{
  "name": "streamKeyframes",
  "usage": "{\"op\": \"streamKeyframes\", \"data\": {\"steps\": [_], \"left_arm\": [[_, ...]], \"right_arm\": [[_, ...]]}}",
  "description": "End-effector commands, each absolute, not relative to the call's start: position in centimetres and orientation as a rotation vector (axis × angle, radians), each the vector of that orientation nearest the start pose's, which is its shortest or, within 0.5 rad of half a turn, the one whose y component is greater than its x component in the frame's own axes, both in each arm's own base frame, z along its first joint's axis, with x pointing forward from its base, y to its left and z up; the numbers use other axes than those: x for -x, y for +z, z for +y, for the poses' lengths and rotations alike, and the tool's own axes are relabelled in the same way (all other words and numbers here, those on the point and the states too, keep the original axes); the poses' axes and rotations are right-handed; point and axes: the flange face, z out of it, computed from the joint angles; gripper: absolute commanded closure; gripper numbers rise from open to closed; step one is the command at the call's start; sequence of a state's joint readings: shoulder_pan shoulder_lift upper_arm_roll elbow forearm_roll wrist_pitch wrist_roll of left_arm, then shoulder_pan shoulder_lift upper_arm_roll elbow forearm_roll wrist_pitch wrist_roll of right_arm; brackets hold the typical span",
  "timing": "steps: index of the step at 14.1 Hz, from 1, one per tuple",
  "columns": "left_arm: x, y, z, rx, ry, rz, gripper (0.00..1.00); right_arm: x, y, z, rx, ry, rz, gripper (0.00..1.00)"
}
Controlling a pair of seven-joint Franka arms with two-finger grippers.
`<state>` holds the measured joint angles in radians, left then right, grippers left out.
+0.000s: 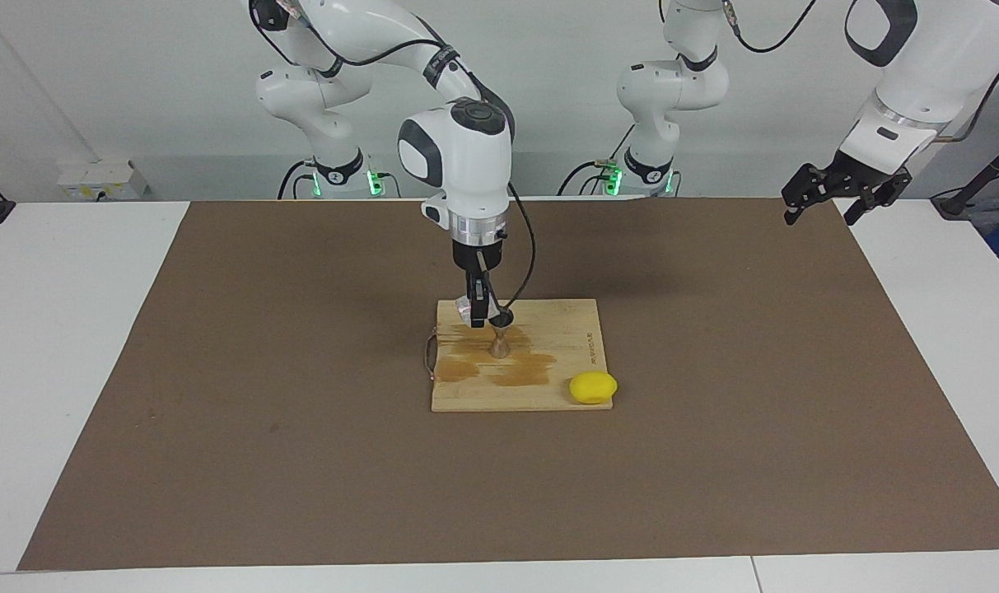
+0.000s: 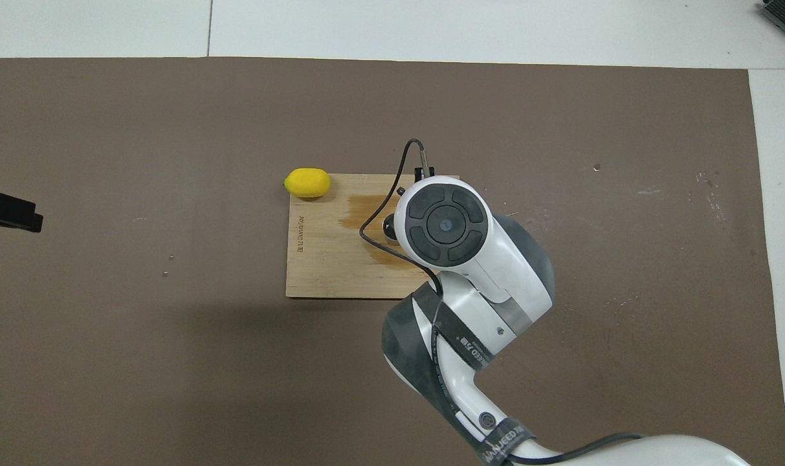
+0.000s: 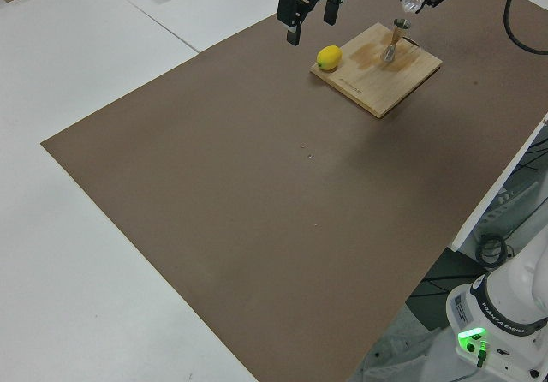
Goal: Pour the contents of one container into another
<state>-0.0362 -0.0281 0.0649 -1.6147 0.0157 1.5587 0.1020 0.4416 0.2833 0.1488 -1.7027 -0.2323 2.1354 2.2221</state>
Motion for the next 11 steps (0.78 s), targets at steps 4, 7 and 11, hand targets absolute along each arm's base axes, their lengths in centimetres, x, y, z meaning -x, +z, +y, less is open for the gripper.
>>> {"op": "streamKeyframes", "data": {"steps": [4, 7, 11], "left_arm": [[-54.2, 62.7, -0.7, 3.111, 0.026, 0.059, 0.0], [-54.1, 62.5, -0.8, 3.113, 0.031, 0.064, 0.0], [-54.1, 62.4, -0.9, 3.113, 0.031, 0.067, 0.0]], "right_arm": [[-55.5, 44.5, 35.9, 2.168, -0.333, 2.09, 1.0], [-55.6, 45.0, 36.2, 2.165, -0.34, 2.077, 1.0], [-55.3, 45.0, 36.6, 2.182, -0.361, 2.06, 1.0]]}}
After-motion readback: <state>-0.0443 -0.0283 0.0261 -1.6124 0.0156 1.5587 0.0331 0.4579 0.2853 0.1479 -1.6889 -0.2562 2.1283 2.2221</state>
